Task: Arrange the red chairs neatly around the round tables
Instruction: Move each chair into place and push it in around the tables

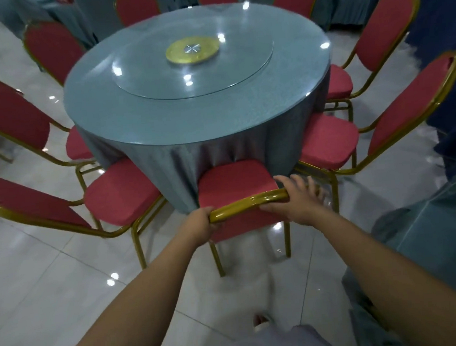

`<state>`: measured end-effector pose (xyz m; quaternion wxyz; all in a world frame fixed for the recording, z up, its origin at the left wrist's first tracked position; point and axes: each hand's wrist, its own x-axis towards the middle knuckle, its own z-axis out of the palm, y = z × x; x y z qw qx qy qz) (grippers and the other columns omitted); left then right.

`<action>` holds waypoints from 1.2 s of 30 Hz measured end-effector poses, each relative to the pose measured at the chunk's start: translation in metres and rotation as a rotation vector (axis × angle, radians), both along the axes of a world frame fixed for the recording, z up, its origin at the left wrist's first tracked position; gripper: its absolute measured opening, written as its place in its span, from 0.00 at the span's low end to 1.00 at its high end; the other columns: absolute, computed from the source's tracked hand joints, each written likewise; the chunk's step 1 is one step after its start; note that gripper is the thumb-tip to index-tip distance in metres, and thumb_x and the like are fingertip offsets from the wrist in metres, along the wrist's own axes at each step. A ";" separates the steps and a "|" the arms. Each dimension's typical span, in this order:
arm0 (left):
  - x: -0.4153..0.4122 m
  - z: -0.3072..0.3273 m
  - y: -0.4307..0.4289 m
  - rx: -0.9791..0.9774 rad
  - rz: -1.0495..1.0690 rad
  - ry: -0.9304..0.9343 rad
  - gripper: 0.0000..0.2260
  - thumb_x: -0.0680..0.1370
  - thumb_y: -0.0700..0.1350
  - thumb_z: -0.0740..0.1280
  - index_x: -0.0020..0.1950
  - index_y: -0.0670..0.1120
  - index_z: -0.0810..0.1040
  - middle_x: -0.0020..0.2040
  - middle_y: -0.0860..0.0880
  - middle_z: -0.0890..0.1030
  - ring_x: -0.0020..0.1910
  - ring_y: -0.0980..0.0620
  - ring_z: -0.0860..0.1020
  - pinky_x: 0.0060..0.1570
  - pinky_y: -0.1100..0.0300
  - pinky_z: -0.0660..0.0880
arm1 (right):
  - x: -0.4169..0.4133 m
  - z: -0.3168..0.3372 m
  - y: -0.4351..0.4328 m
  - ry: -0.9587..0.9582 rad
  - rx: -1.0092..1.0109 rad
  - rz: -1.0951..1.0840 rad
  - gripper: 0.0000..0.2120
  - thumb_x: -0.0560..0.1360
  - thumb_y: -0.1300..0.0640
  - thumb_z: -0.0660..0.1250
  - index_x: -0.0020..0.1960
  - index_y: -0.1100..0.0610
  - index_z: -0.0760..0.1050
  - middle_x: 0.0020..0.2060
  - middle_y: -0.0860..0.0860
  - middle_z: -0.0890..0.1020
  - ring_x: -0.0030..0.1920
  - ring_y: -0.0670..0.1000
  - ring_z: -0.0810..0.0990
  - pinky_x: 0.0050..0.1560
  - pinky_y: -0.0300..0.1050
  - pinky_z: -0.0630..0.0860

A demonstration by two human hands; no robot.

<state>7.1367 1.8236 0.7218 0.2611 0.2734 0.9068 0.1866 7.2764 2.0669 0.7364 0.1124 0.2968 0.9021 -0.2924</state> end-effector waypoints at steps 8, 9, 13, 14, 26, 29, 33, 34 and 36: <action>-0.032 0.006 0.023 -0.041 0.055 0.079 0.07 0.72 0.34 0.67 0.48 0.41 0.81 0.45 0.41 0.82 0.47 0.42 0.81 0.40 0.57 0.69 | -0.039 0.003 0.021 -0.015 -0.014 0.009 0.55 0.54 0.14 0.58 0.76 0.33 0.49 0.81 0.48 0.49 0.79 0.62 0.38 0.72 0.71 0.37; -0.034 0.007 0.023 -0.029 0.065 0.073 0.07 0.72 0.34 0.67 0.46 0.43 0.80 0.43 0.42 0.82 0.46 0.44 0.80 0.39 0.58 0.68 | -0.043 0.003 0.020 -0.012 -0.020 0.008 0.55 0.54 0.14 0.58 0.76 0.33 0.49 0.81 0.48 0.49 0.79 0.62 0.38 0.72 0.71 0.37; -0.036 0.015 0.013 0.047 0.104 -0.009 0.12 0.72 0.33 0.68 0.51 0.47 0.79 0.45 0.46 0.81 0.47 0.46 0.79 0.45 0.56 0.75 | -0.050 0.009 0.020 -0.051 -0.049 0.020 0.54 0.57 0.16 0.59 0.78 0.35 0.48 0.81 0.49 0.49 0.79 0.63 0.38 0.73 0.72 0.38; -0.033 0.017 0.008 0.069 0.103 -0.050 0.15 0.72 0.34 0.69 0.56 0.47 0.78 0.48 0.47 0.80 0.48 0.48 0.79 0.47 0.58 0.76 | -0.047 0.012 0.020 -0.070 -0.048 0.032 0.54 0.59 0.16 0.59 0.78 0.35 0.48 0.81 0.49 0.48 0.79 0.62 0.38 0.73 0.72 0.39; -0.008 0.028 -0.163 0.364 0.606 -0.236 0.26 0.76 0.49 0.72 0.72 0.62 0.68 0.70 0.58 0.69 0.70 0.55 0.66 0.66 0.54 0.68 | -0.117 0.048 -0.173 0.369 -0.105 0.472 0.22 0.76 0.43 0.67 0.66 0.51 0.76 0.63 0.47 0.79 0.65 0.51 0.74 0.67 0.49 0.69; -0.032 0.031 -0.218 0.474 0.784 -0.210 0.22 0.76 0.49 0.72 0.68 0.63 0.72 0.63 0.60 0.74 0.67 0.56 0.70 0.59 0.58 0.69 | -0.161 0.037 -0.241 0.270 -0.226 0.542 0.21 0.77 0.46 0.67 0.68 0.50 0.75 0.66 0.47 0.76 0.68 0.49 0.72 0.69 0.45 0.67; -0.068 0.031 -0.302 0.613 0.943 -0.244 0.21 0.76 0.49 0.72 0.67 0.62 0.73 0.65 0.59 0.74 0.67 0.58 0.70 0.60 0.56 0.69 | -0.220 0.024 -0.330 0.177 -0.332 0.528 0.20 0.77 0.47 0.68 0.68 0.49 0.75 0.60 0.43 0.75 0.63 0.46 0.73 0.59 0.39 0.67; -0.078 0.031 -0.326 0.643 0.965 -0.251 0.20 0.77 0.49 0.72 0.67 0.63 0.73 0.66 0.58 0.74 0.66 0.57 0.70 0.60 0.56 0.69 | -0.234 0.024 -0.355 0.175 -0.373 0.513 0.19 0.77 0.49 0.69 0.67 0.50 0.76 0.59 0.42 0.75 0.62 0.44 0.73 0.58 0.37 0.66; -0.099 0.035 -0.376 0.676 0.993 -0.244 0.19 0.77 0.50 0.71 0.66 0.63 0.73 0.65 0.58 0.74 0.65 0.57 0.71 0.59 0.56 0.69 | -0.262 0.023 -0.405 0.156 -0.429 0.480 0.18 0.77 0.51 0.70 0.66 0.50 0.76 0.59 0.43 0.77 0.59 0.43 0.73 0.55 0.35 0.67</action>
